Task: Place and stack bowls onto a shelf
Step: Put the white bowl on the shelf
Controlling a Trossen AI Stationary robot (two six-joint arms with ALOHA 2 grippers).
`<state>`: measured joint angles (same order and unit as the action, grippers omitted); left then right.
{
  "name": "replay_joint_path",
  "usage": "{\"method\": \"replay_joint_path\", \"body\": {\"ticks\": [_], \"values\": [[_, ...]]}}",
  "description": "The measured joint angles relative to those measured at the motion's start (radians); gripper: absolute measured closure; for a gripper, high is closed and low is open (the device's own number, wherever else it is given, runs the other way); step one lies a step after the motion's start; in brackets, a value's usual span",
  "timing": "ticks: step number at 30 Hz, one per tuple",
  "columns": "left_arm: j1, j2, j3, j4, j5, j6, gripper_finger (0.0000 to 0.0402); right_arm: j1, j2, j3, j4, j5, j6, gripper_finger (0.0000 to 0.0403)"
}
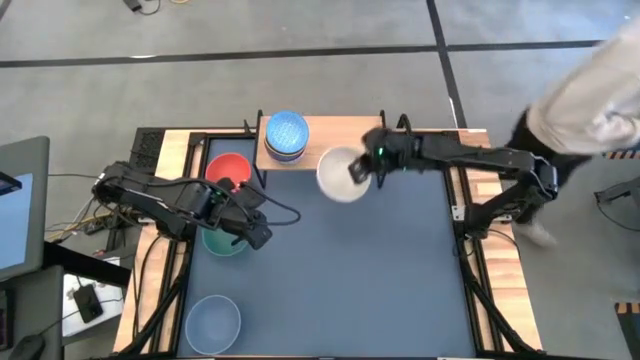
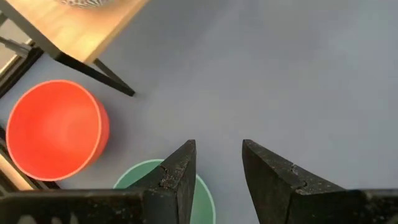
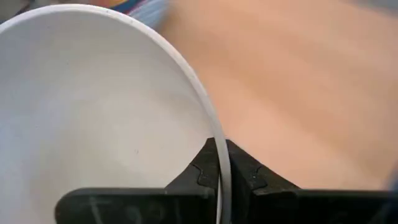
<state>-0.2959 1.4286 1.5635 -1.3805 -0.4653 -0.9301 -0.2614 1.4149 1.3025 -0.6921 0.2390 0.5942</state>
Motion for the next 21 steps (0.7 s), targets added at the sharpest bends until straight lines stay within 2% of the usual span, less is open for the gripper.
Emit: {"method": "replay_joint_path", "body": {"ticks": [6,11,14,21], "values": [[0.031,-0.004,0.000,0.005,-0.039,-0.002,0.0285,-0.222,-0.003,0.000,-0.008,-0.008,-0.023,0.0372],[0.094,-0.004,0.000,0.008,-0.039,0.021,0.0285,-0.342,0.011,0.000,-0.013,-0.028,-0.019,0.0364],[0.127,-0.004,0.000,0.009,-0.039,0.013,0.0285,-0.384,0.025,0.000,-0.011,-0.058,-0.024,0.0363],[0.171,-0.003,0.000,0.010,-0.051,0.031,0.0285,-0.406,0.075,0.000,0.022,-0.130,-0.041,0.0350]]}}
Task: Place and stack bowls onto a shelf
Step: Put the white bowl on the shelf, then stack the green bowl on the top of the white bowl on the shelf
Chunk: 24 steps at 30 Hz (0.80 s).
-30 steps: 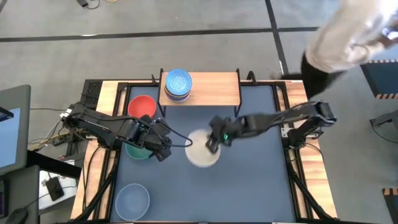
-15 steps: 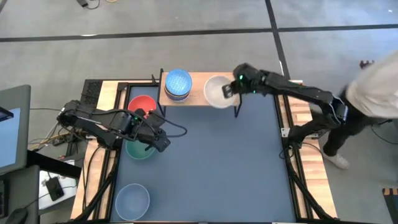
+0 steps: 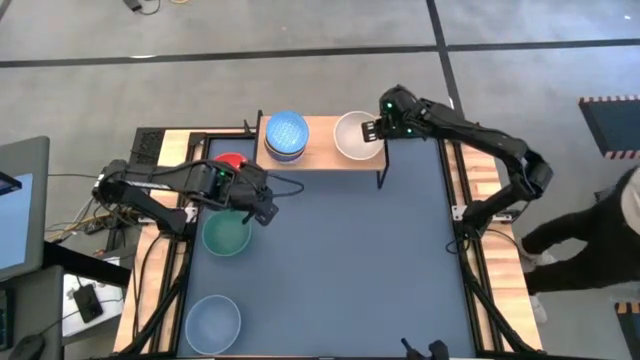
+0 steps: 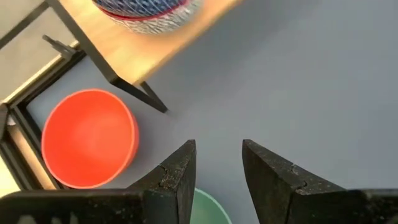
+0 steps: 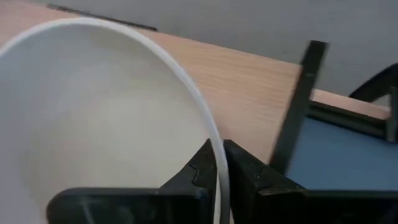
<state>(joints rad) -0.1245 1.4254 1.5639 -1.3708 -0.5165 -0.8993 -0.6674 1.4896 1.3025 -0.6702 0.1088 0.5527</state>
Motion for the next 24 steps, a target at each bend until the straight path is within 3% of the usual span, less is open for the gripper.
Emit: {"method": "replay_joint_path", "body": {"ticks": [7,16,19,24], "values": [[0.026,0.000,0.000,-0.004,-0.033,0.037,0.0285,0.000,-0.001,0.000,0.053,-0.017,-0.012,0.0291],[0.000,-0.024,-0.017,0.008,-0.147,0.045,0.0285,-0.003,-0.086,0.000,0.146,-0.033,-0.045,0.0210],[-0.002,-0.068,-0.104,0.063,-0.159,0.050,0.0285,-0.003,-0.115,0.000,0.150,-0.034,-0.082,0.0191],[-0.003,-0.206,-0.368,0.287,-0.099,0.042,0.0285,-0.003,-0.141,0.000,0.155,-0.066,-0.116,0.0175]]}}
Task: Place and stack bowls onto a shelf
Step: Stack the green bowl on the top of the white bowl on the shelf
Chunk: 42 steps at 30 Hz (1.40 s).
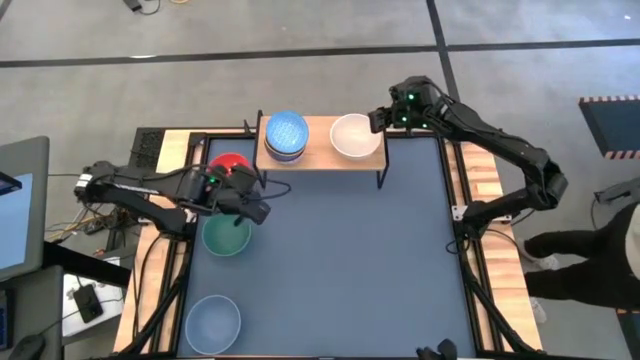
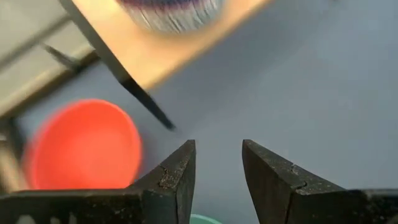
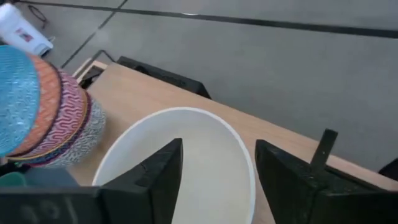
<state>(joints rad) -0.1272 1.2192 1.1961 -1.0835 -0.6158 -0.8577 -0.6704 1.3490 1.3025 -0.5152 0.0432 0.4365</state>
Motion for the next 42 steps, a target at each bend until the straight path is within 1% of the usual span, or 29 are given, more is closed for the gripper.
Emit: {"method": "replay_joint_path", "body": {"ticks": [2,4,6,8,11,15,19,22,26,30,32,34,39,42], "values": [[-0.002,-0.063,-0.097,0.083,0.046,-0.018,0.0285,0.000,-0.008,0.000,0.008,-0.022,-0.007,0.0173],[-0.012,-0.121,-0.171,0.149,0.096,-0.052,0.0285,0.002,-0.016,0.000,0.043,-0.066,-0.042,0.0173],[-0.032,-0.167,-0.224,0.216,0.111,-0.070,0.0285,0.011,-0.024,0.000,0.074,-0.118,-0.075,0.0174],[-0.054,-0.196,-0.256,0.249,0.100,-0.051,0.0285,0.030,-0.029,0.000,0.123,-0.161,-0.095,0.0177],[-0.080,-0.210,-0.282,0.247,0.096,0.008,0.0285,0.062,-0.045,0.000,0.185,-0.199,-0.106,0.0184],[-0.112,-0.210,-0.315,0.262,0.122,0.039,0.0285,0.122,-0.069,0.000,0.235,-0.208,-0.105,0.0193],[-0.156,-0.183,-0.337,0.352,0.116,0.031,0.0285,0.212,-0.084,0.001,0.211,-0.207,-0.074,0.0203],[-0.184,-0.155,-0.338,0.429,0.112,0.053,0.0285,0.297,-0.083,0.000,0.186,-0.200,-0.065,0.0212],[-0.218,-0.125,-0.338,0.486,0.121,0.084,0.0285,0.433,-0.076,0.001,0.179,-0.122,-0.050,0.0223],[-0.252,-0.106,-0.338,0.518,0.204,0.175,0.0285,0.546,-0.067,0.000,0.127,-0.003,-0.016,0.0230],[-0.272,-0.104,-0.338,0.489,0.231,0.182,0.0285,0.592,-0.067,0.000,0.105,0.061,0.000,0.0232],[-0.288,-0.104,-0.338,0.444,0.242,0.148,0.0285,0.627,-0.067,0.000,0.082,0.111,0.012,0.0232],[-0.316,-0.104,-0.338,0.257,0.250,-0.030,0.0285,0.683,-0.066,0.000,0.036,0.187,0.058,0.0233],[-0.329,-0.104,-0.338,0.225,0.254,-0.070,0.0285,0.700,-0.066,0.000,0.011,0.219,0.080,0.0233]]}}
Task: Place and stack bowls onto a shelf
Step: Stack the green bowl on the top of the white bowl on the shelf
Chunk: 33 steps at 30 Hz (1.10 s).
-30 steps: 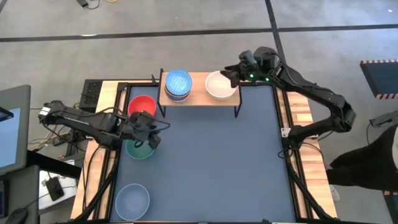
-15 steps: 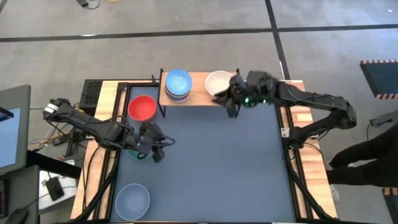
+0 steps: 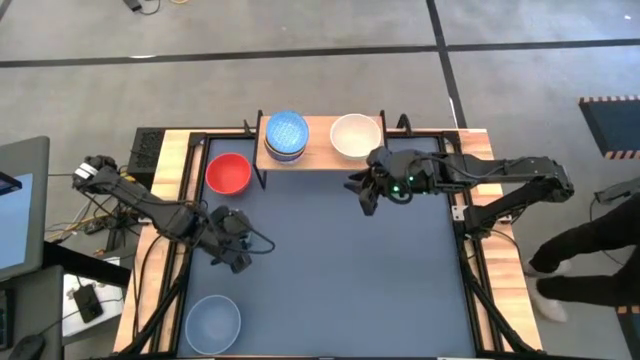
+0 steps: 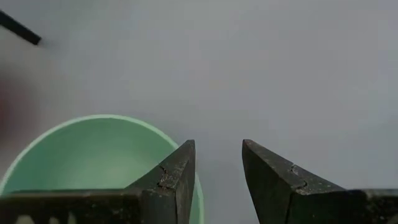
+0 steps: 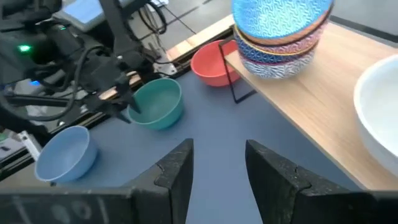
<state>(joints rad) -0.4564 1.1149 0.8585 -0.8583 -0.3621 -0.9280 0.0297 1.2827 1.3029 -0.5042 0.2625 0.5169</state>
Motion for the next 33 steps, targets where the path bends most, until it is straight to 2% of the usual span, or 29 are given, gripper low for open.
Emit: {"method": "replay_joint_path", "body": {"ticks": [11,19,24,29,33], "values": [[-0.038,-0.001,-0.023,-0.067,0.035,-0.076,0.0285,0.048,0.000,0.000,0.001,0.036,0.036,0.0233],[-0.084,-0.001,-0.166,0.020,0.174,-0.230,0.0285,0.058,0.000,0.000,0.002,0.052,0.036,0.0233],[-0.093,-0.001,-0.188,0.016,0.170,-0.262,0.0285,0.056,0.000,0.000,0.002,0.052,0.035,0.0233],[-0.093,-0.001,-0.189,-0.001,0.064,-0.262,0.0287,0.045,0.000,0.000,0.003,0.052,0.033,0.0233],[-0.081,-0.001,-0.189,0.006,0.054,-0.216,0.0316,0.040,0.000,0.000,0.004,0.053,0.033,0.0233]]}}
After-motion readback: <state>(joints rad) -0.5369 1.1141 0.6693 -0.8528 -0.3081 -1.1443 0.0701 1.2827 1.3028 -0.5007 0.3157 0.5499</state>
